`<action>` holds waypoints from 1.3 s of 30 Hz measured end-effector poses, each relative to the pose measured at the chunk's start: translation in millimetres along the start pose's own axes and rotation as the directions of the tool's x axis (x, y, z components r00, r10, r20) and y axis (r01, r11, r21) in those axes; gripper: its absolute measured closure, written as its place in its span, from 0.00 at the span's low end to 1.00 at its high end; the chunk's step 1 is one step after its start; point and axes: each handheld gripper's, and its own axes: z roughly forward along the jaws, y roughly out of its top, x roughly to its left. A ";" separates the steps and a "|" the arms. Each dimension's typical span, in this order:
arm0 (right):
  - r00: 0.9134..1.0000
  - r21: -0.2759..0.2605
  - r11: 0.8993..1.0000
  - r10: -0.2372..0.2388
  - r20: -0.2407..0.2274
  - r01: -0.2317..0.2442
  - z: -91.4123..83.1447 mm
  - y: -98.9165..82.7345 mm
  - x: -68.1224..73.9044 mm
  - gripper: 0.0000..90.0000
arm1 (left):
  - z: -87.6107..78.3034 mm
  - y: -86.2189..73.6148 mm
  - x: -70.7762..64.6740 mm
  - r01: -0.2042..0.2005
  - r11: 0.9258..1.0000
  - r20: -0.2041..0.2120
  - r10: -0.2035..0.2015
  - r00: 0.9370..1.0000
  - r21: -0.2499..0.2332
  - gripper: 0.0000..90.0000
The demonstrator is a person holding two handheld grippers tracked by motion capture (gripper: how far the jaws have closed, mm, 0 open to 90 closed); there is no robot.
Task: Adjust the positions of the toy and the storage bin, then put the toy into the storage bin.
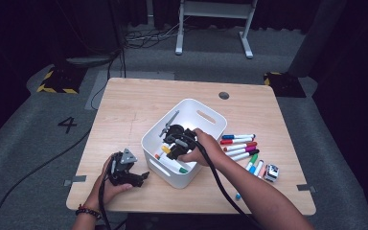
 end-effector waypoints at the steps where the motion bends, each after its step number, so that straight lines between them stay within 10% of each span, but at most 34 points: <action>1: 1.000 0.001 1.000 0.022 -0.015 -0.022 -1.0 -0.9 0.6 0.76 | 0.0 0.0 0.0 0.000 1.000 0.000 0.000 1.000 0.000 0.09; 4: 0.997 -0.001 0.998 0.070 -0.012 -0.070 -4.1 -4.0 1.6 0.74 | 0.0 0.0 0.2 -0.002 1.000 0.000 0.002 1.000 0.000 0.09; 8: 1.000 -0.109 0.994 0.016 0.007 -0.015 -17.9 -11.1 -0.1 0.71 | 0.1 0.1 0.2 -0.004 1.000 0.000 0.004 1.000 0.002 0.09; 11: 1.000 -0.247 0.969 -0.004 0.012 0.007 -50.3 -24.5 -3.6 0.67 | 0.1 0.3 0.5 -0.008 1.000 -0.004 0.008 1.000 0.000 0.09; 22: 0.993 -0.442 0.897 0.053 0.108 0.001 -116.5 -97.0 -24.2 0.60 | 0.5 0.3 0.2 -0.004 1.000 -0.012 0.004 1.000 -0.008 0.09; 39: 0.963 -0.404 0.902 0.225 0.148 -0.149 -90.9 -256.3 -27.7 0.57 | 0.5 0.4 0.4 -0.007 1.000 -0.010 0.007 1.000 -0.007 0.09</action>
